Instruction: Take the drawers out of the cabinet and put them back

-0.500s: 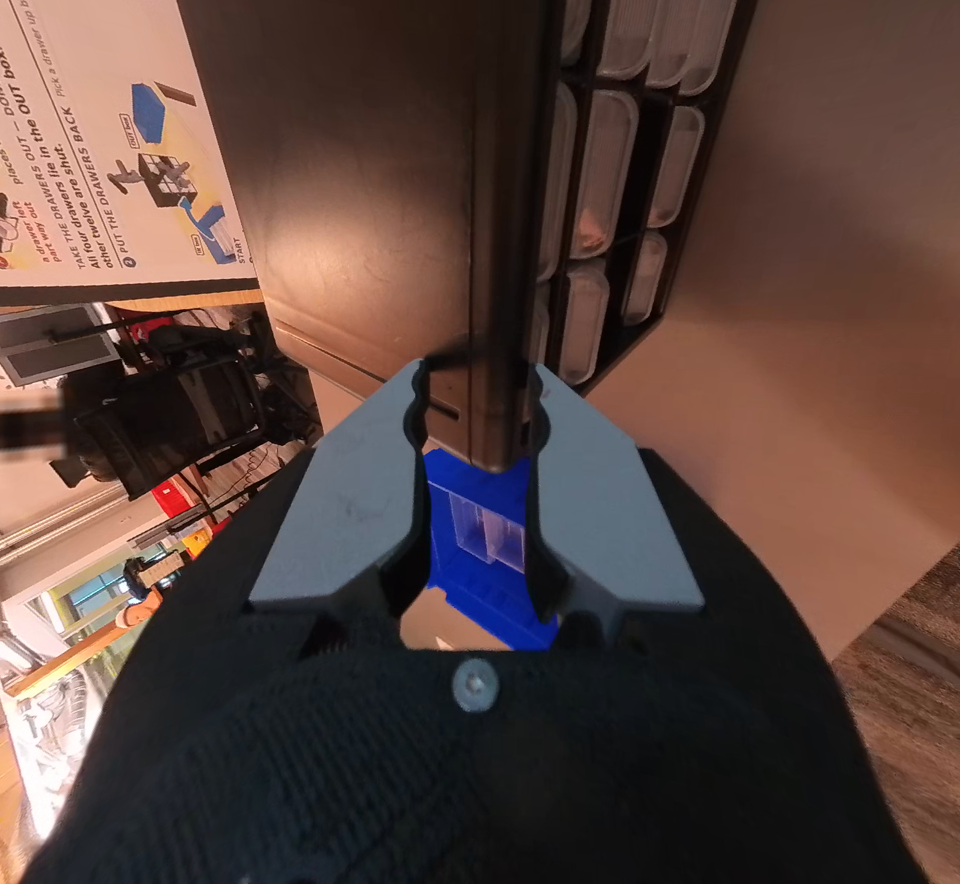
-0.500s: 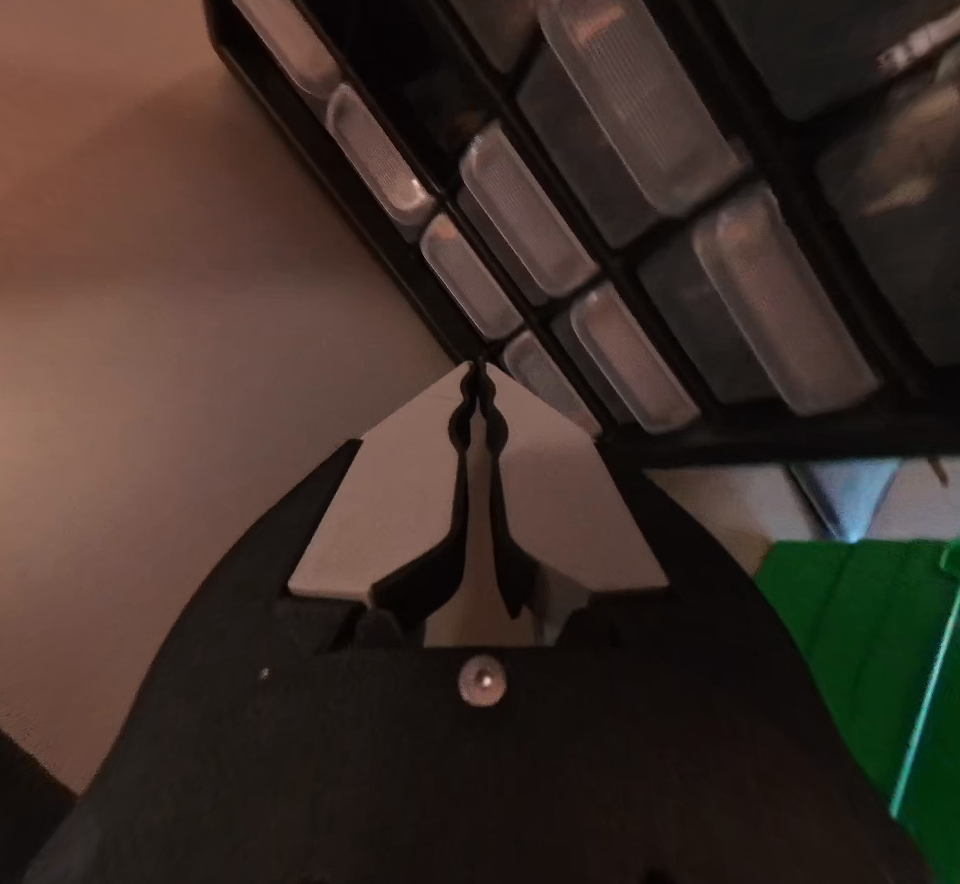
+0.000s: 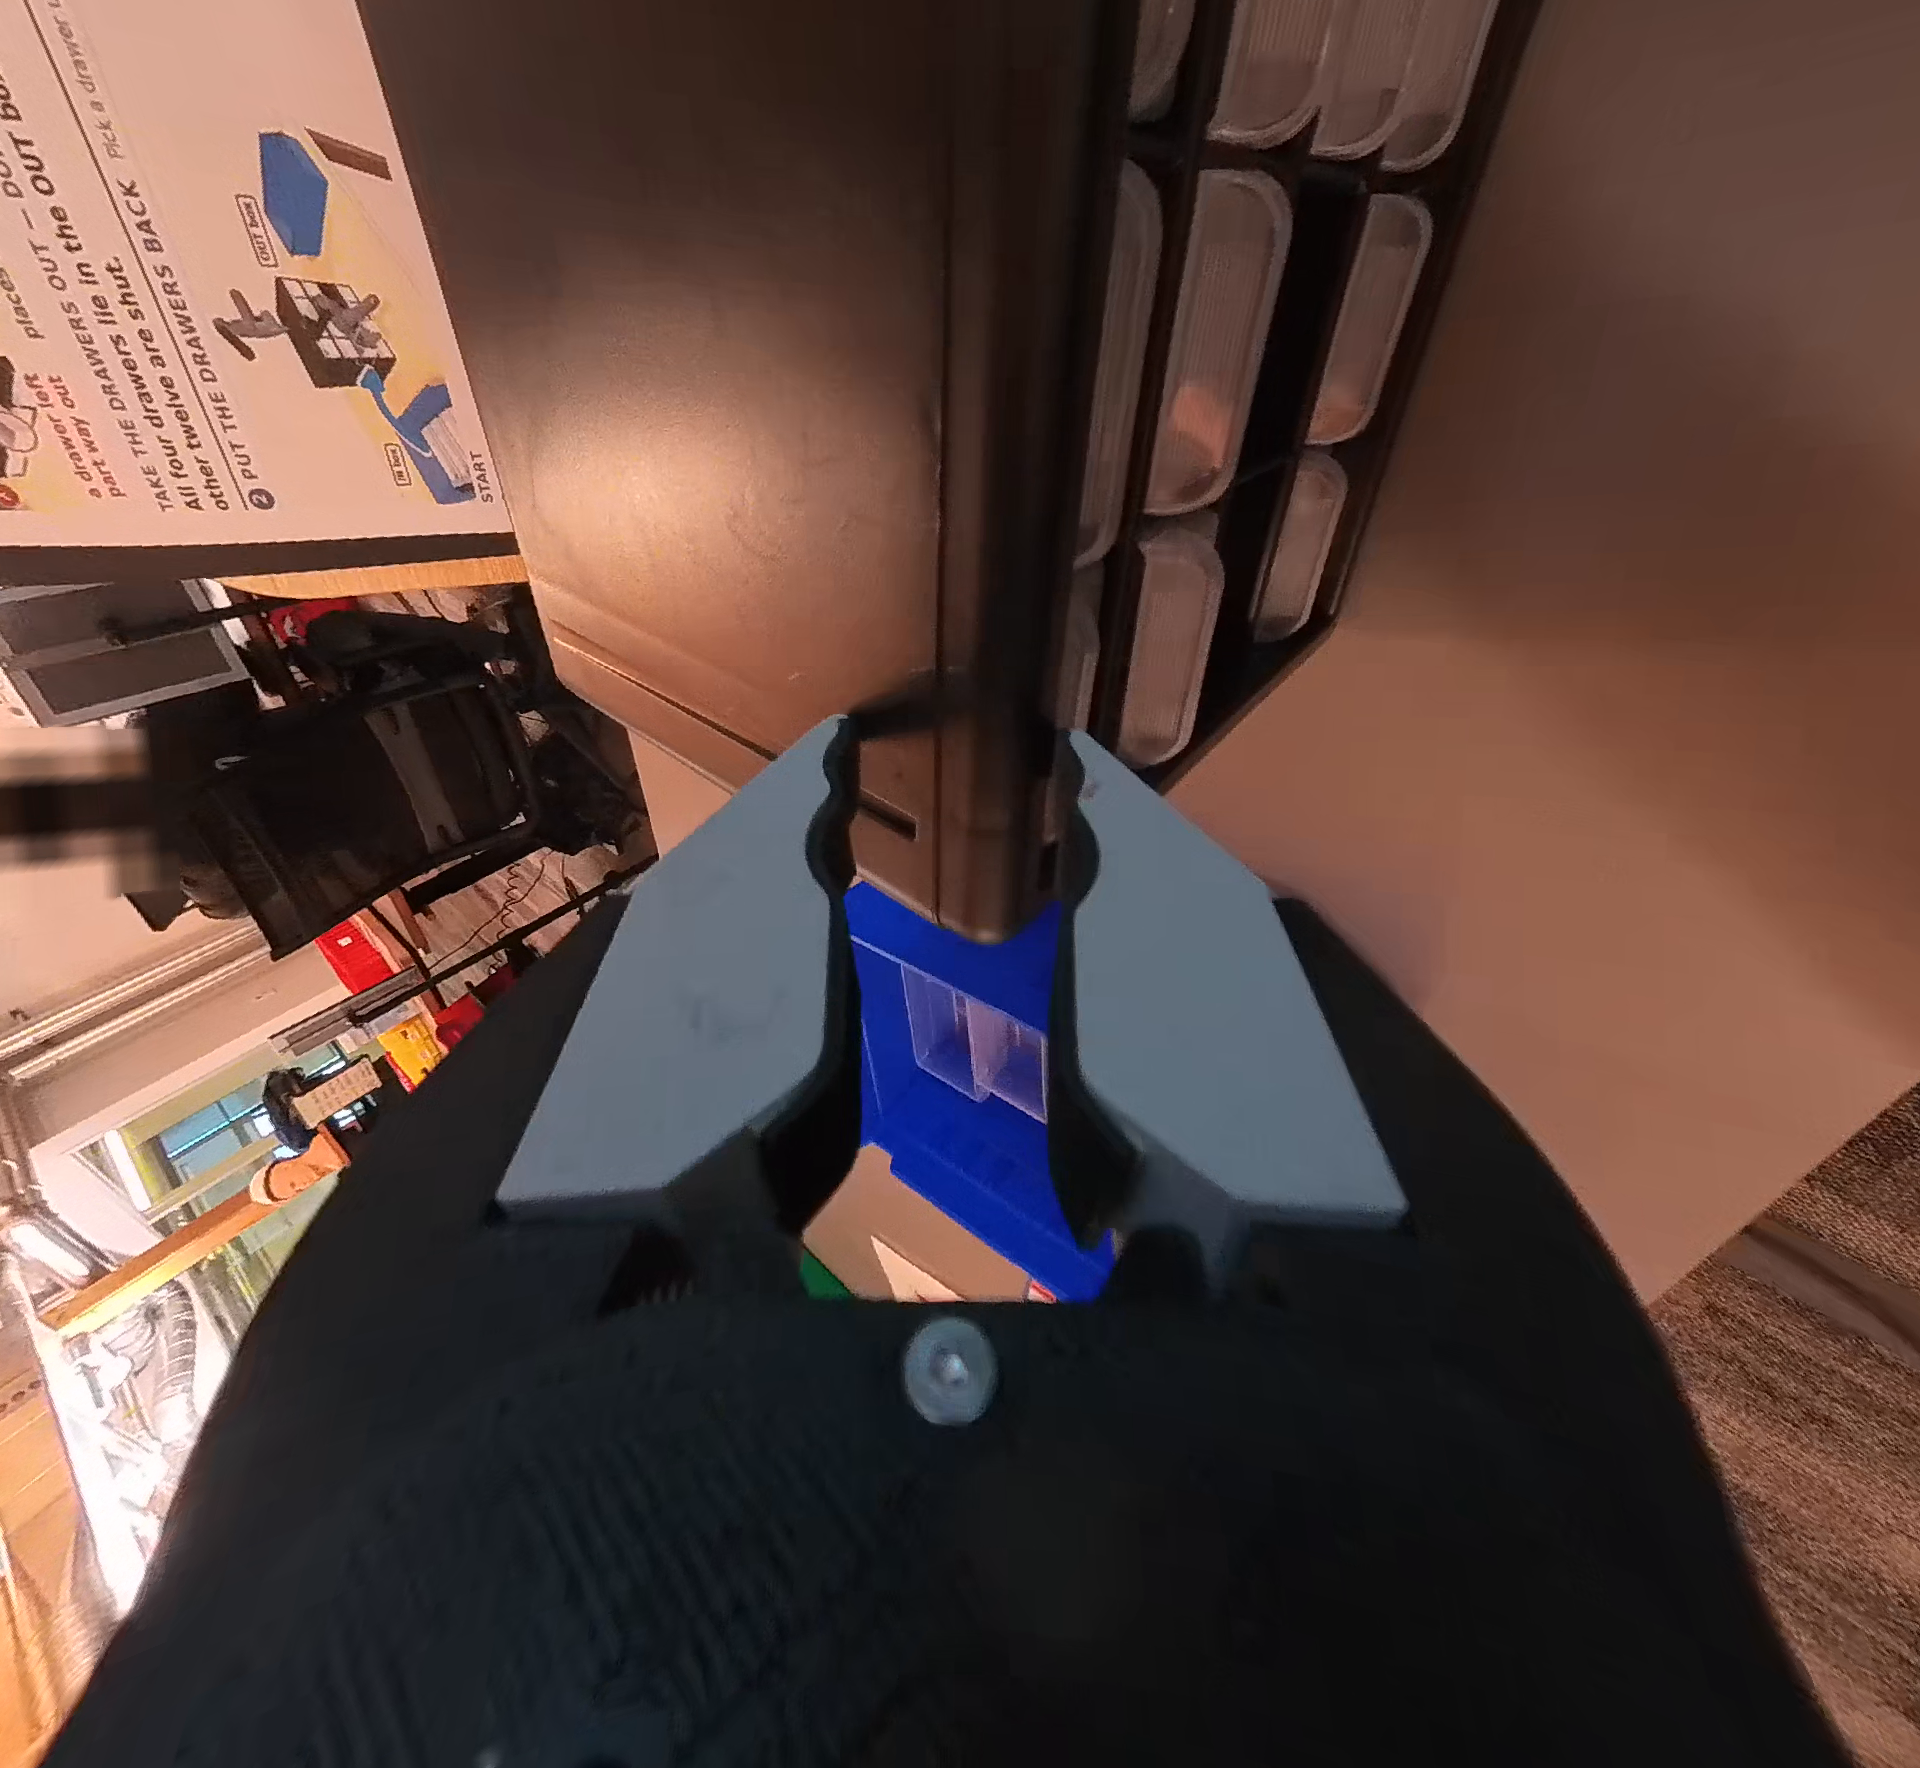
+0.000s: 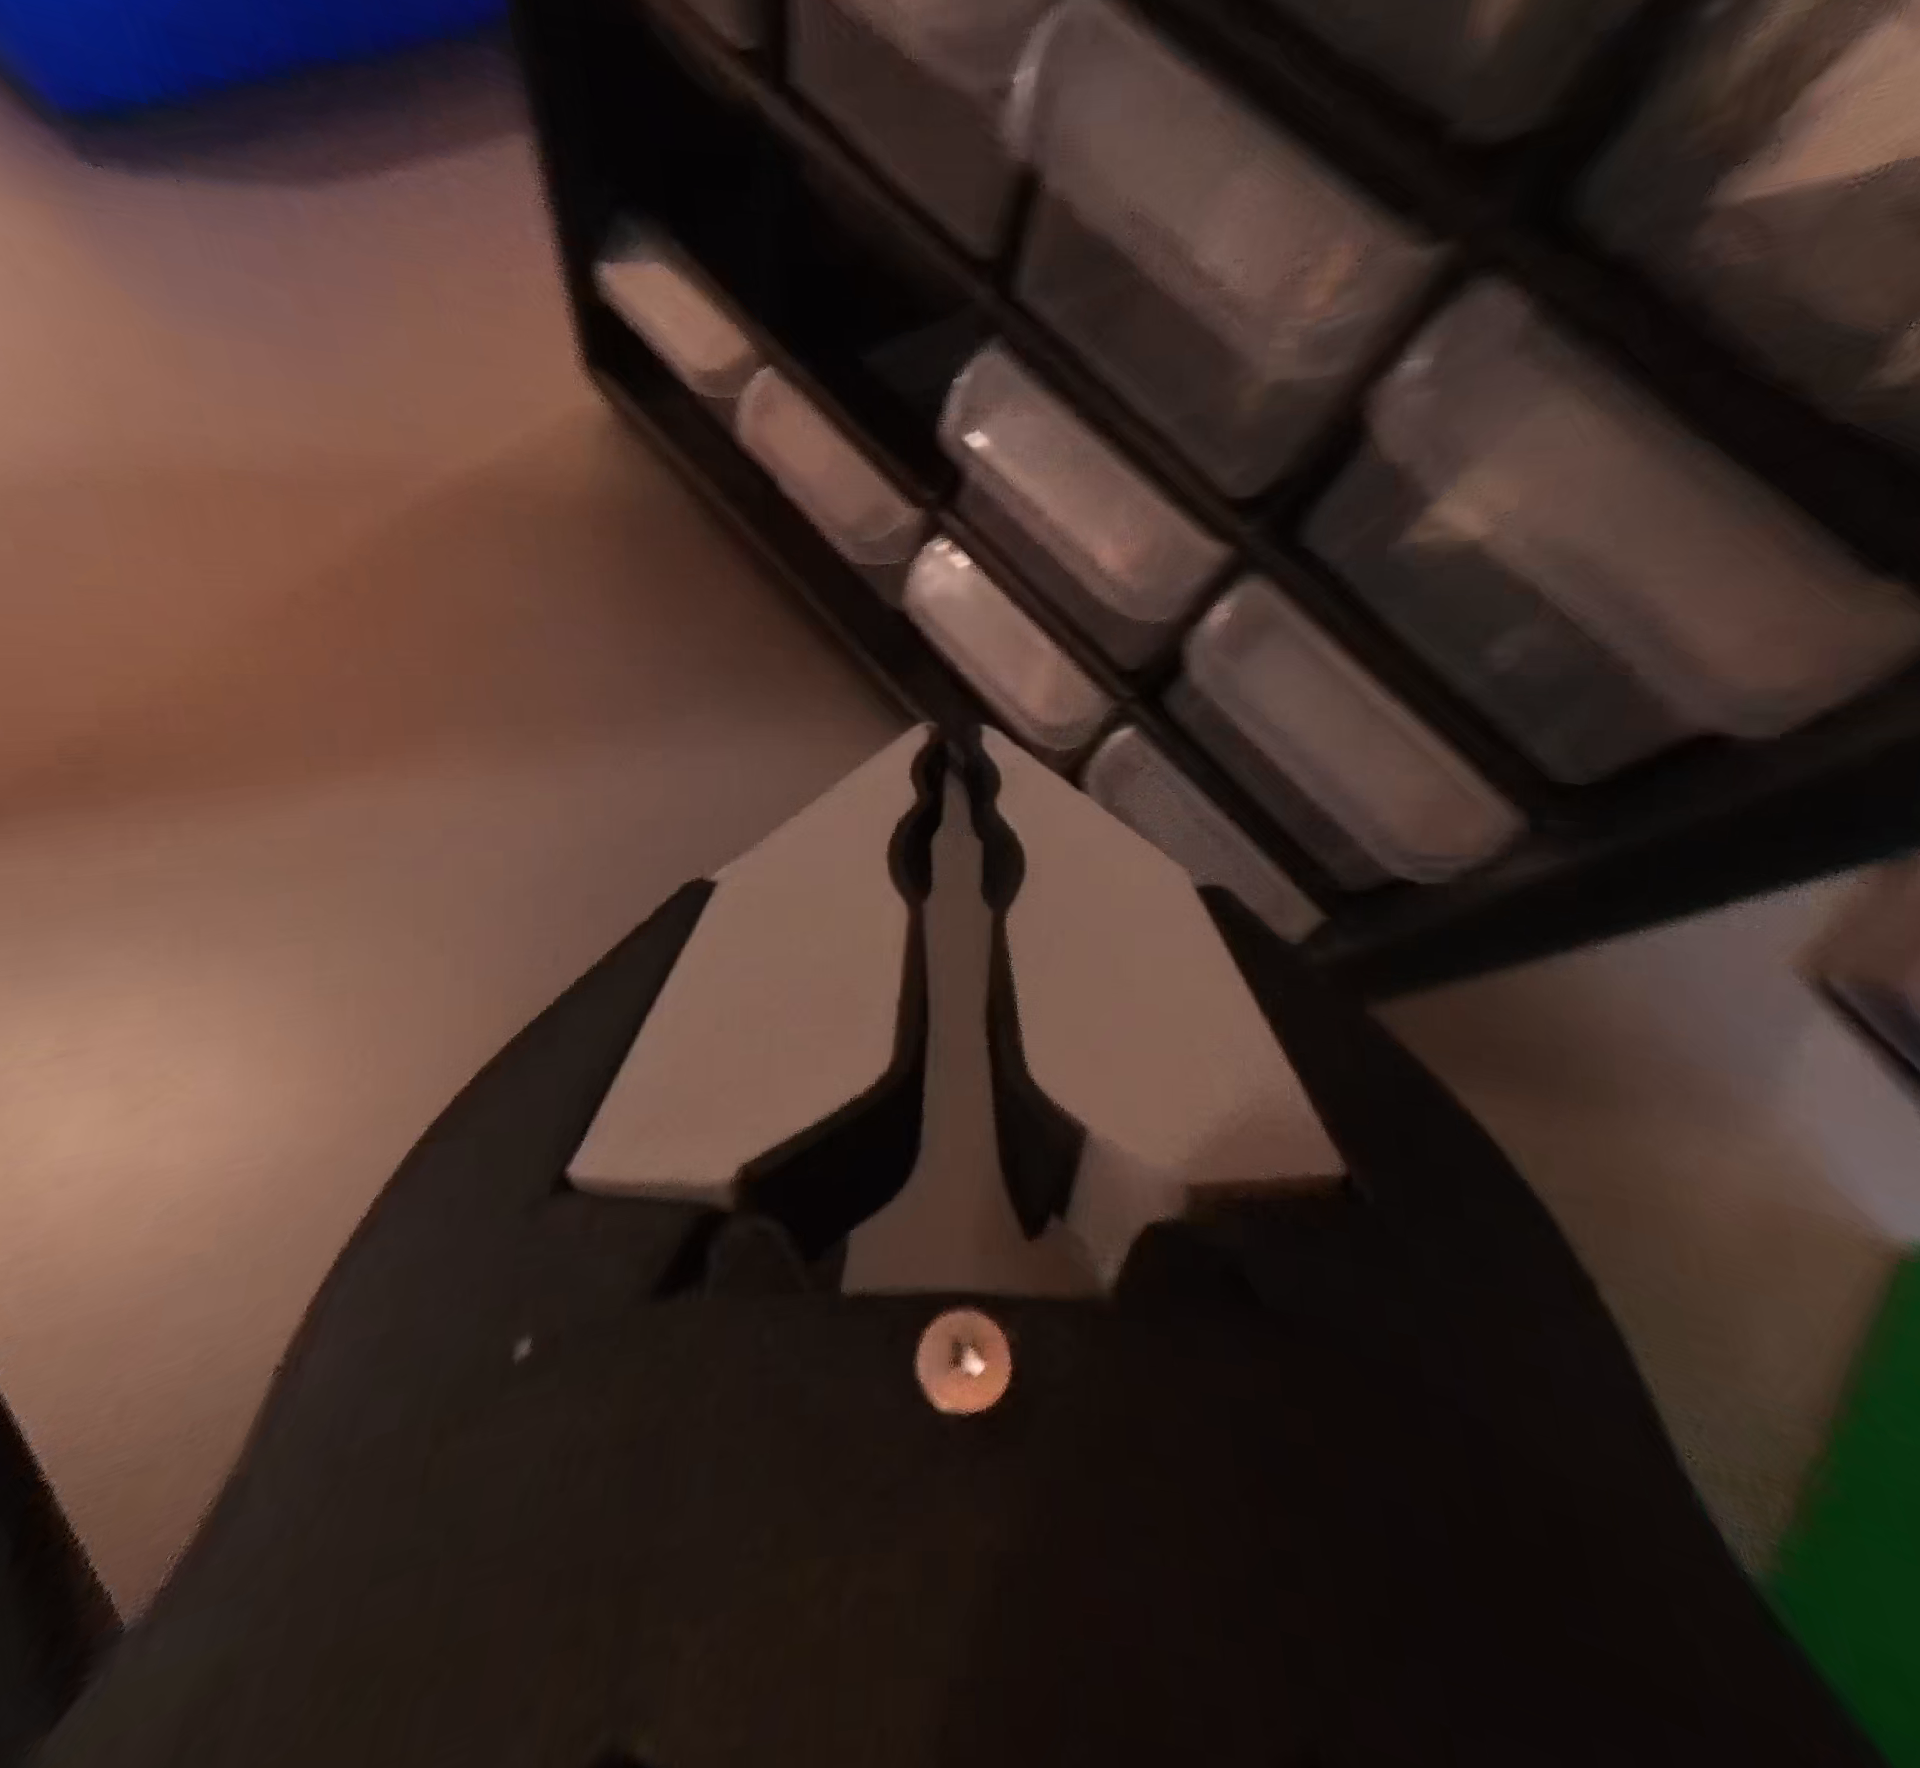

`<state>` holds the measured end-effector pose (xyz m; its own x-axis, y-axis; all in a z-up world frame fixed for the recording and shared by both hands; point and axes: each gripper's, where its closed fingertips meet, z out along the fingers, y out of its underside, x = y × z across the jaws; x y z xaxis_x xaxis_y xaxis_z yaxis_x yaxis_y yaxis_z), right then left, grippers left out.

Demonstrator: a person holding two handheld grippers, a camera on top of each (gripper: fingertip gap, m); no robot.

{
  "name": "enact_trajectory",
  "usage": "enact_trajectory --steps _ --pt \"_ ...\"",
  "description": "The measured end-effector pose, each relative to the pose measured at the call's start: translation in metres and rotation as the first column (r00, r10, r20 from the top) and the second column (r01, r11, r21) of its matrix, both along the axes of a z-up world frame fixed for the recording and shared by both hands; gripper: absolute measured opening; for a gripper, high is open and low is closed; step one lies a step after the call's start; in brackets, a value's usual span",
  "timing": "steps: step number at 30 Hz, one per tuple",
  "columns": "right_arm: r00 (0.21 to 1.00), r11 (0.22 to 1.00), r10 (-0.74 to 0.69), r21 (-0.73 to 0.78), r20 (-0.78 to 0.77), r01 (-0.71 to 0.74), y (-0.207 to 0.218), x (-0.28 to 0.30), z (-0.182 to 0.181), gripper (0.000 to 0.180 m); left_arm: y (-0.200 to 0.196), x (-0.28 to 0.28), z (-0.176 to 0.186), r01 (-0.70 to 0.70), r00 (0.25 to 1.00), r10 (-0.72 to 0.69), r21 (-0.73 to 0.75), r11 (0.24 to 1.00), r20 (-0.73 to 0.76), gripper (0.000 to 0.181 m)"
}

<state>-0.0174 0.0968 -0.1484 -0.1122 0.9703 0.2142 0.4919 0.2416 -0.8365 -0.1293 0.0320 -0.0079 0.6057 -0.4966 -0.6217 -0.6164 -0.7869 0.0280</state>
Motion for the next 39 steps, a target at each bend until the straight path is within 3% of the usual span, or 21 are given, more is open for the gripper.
enact_trajectory --steps 3,11,15,23,25,27,30,34,39 --pt "0.999 1.000 0.018 -0.003 -0.037 -0.018 -0.003 0.003 -0.018 0.000 0.000 0.000 0.000 0.002 1.000 -0.002 -0.013 1.000 -0.009 0.035" --pt "1.000 1.000 0.007 0.001 -0.011 -0.007 0.000 0.005 -0.023 0.001 -0.001 0.001 0.000 -0.014 0.996 0.010 -0.041 0.999 -0.092 0.033" --pt "0.997 0.997 0.060 -0.054 -0.052 -0.063 -0.010 0.008 -0.015 0.012 -0.001 0.001 0.000 -0.052 0.994 0.052 -0.005 0.999 -0.096 0.032" --pt "0.995 0.997 0.074 -0.004 -0.071 -0.074 -0.013 0.010 -0.011 0.016 -0.014 0.000 0.005 -0.012 0.995 0.023 0.110 0.994 -0.099 0.022" --pt "0.993 0.996 0.089 0.003 -0.073 -0.089 -0.017 0.010 -0.011 0.016 -0.029 0.002 0.012 -0.057 0.998 0.059 0.200 0.978 -0.002 0.011" --pt "0.990 0.993 0.115 0.004 -0.079 -0.115 -0.022 0.010 -0.010 0.015 -0.048 0.000 0.021 -0.060 0.995 0.033 0.283 0.957 0.099 0.017" --pt "0.981 0.986 0.166 -0.015 -0.101 -0.168 -0.032 0.010 -0.006 0.015 -0.093 -0.032 0.019 -0.134 0.974 0.074 0.281 0.950 0.214 0.023" --pt "0.975 0.981 0.187 -0.027 -0.117 -0.192 -0.036 0.010 -0.003 0.015 -0.156 -0.124 -0.014 -0.325 0.937 0.282 0.211 0.922 0.207 0.030" --pt "0.975 0.980 0.191 -0.028 -0.115 -0.195 -0.037 0.009 -0.004 0.015 -0.206 -0.197 -0.111 -0.502 0.839 0.478 0.033 0.864 0.259 0.025"
